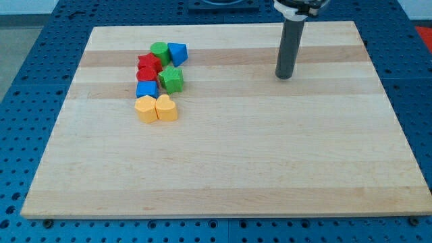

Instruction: Move the green circle to the right

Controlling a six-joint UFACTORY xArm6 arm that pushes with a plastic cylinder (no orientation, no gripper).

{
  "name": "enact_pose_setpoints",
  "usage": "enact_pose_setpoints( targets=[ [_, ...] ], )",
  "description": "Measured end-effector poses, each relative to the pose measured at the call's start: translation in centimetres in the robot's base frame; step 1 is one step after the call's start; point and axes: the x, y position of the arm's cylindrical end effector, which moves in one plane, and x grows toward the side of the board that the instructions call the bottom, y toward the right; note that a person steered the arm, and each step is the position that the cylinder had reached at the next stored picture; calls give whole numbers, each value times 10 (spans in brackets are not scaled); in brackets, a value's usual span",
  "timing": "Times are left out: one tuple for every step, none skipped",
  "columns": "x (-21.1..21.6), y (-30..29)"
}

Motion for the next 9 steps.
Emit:
enact_pose_setpoints(
  targets=[
    [1, -1],
    [0, -4],
    [-14, -11],
    [-104, -84],
    [-143, -174],
    [-122, -250],
    [-60, -261],
    [-32, -262],
    [-27, -212]
  ],
)
